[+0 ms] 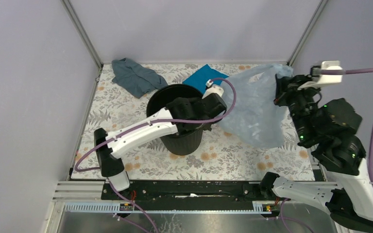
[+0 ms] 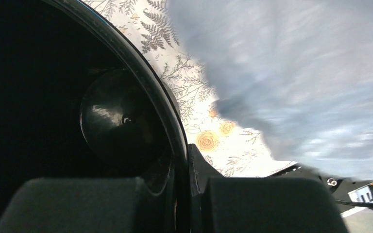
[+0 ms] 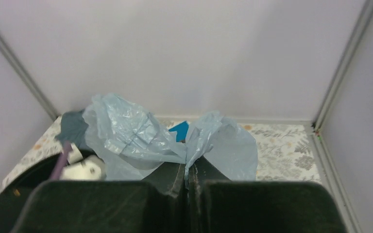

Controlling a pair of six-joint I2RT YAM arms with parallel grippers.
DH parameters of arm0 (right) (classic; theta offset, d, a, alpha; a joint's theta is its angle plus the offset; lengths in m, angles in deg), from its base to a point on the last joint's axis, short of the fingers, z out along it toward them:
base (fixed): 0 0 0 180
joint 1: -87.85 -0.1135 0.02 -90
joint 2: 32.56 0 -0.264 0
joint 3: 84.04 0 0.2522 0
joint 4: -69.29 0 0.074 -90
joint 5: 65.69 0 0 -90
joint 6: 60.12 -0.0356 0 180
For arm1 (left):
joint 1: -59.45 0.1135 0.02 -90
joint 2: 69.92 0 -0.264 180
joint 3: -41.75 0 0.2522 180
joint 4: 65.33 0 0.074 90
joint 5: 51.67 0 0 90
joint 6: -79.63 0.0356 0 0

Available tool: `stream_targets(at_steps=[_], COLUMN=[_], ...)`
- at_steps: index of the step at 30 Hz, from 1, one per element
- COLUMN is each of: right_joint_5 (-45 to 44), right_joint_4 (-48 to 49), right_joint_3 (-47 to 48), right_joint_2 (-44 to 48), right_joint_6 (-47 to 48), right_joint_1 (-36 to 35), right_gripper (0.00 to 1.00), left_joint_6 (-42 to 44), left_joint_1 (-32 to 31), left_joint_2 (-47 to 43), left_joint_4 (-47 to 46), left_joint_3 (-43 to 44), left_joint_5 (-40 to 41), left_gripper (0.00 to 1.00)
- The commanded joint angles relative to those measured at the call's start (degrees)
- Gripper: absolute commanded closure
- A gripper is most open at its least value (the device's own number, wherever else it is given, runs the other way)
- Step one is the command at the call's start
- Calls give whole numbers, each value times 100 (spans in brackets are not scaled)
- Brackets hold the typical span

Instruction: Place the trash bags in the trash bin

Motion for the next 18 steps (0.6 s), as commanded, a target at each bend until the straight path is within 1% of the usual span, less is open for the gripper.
stream_targets(at_steps=[1, 3, 4, 6, 9, 12, 15, 17, 18], right_joint_5=[-638, -709, -714, -645, -286, 495, 1391, 2048, 2388], right_joint_4=[17, 88, 162, 293, 410, 578, 779, 849, 881], right_joint_3=[666, 826, 904, 1003, 1236, 1613, 2062, 2462, 2668], right_joint_2=[-70, -109, -125, -199, -406, -627, -980, -1322, -1535], right_joint_6=[555, 728, 773, 837, 865, 626, 221, -145, -409], right_joint_1=[-31, -31, -31, -31, -31, -31, -31, -30, -31], right_gripper=[100, 100, 100, 100, 100, 100, 100, 100, 100], left_joint_6=[141, 241, 296, 439, 743, 1037, 1295, 1392, 1428], left_joint_1=[-140, -191, -203, -215, -217, -215, -215, -207, -206], left_joint_2=[129, 156, 151, 15, -334, -878, -1583, -2047, -2267], left_joint_4=[-157, -164, -181, -285, -487, -824, -1275, -1467, -1521], left_joint_3=[354, 343, 331, 248, 161, 48, -264, -487, -595], left_joint_5=[180, 14, -105, -333, -606, -937, -1015, -838, -705], left_gripper=[100, 89, 80, 57, 35, 15, 5, 1, 1])
